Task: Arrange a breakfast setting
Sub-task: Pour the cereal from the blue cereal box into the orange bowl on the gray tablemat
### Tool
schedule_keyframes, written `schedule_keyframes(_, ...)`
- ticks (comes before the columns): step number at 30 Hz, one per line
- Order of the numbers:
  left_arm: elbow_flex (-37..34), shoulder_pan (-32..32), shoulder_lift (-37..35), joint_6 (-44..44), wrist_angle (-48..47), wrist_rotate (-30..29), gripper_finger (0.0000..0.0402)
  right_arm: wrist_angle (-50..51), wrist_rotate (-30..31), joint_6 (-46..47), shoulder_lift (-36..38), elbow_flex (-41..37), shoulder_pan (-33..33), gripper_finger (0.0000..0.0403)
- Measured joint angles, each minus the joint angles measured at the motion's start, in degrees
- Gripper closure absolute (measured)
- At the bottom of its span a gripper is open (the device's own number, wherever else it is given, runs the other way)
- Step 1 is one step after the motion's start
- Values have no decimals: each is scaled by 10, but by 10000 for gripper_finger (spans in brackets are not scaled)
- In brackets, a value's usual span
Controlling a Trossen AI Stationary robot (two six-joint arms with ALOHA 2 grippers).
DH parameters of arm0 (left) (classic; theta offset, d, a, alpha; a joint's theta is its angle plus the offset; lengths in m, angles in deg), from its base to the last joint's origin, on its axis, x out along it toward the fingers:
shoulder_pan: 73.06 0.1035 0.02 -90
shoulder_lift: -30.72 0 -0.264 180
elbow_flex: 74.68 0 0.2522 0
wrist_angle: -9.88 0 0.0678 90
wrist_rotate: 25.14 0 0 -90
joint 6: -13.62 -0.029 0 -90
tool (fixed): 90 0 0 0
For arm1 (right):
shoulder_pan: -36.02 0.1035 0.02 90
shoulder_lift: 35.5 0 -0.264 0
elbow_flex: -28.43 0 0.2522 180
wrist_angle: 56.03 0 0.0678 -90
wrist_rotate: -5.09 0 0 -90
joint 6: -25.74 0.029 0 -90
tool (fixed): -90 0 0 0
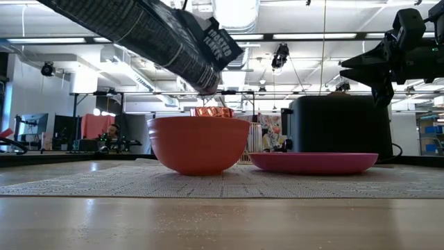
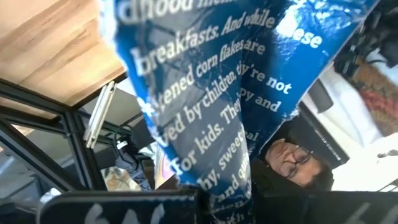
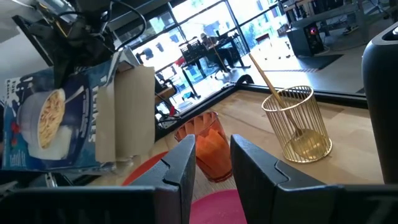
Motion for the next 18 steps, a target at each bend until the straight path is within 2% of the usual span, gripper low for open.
schedule_keyframes(14, -24, 16, 0, 27, 0, 48, 388, 0, 0, 0, 0, 0, 0, 312)
schedule_keyframes(18, -34, 25, 0, 24, 0, 46, 388, 0, 0, 0, 0, 0, 0, 312)
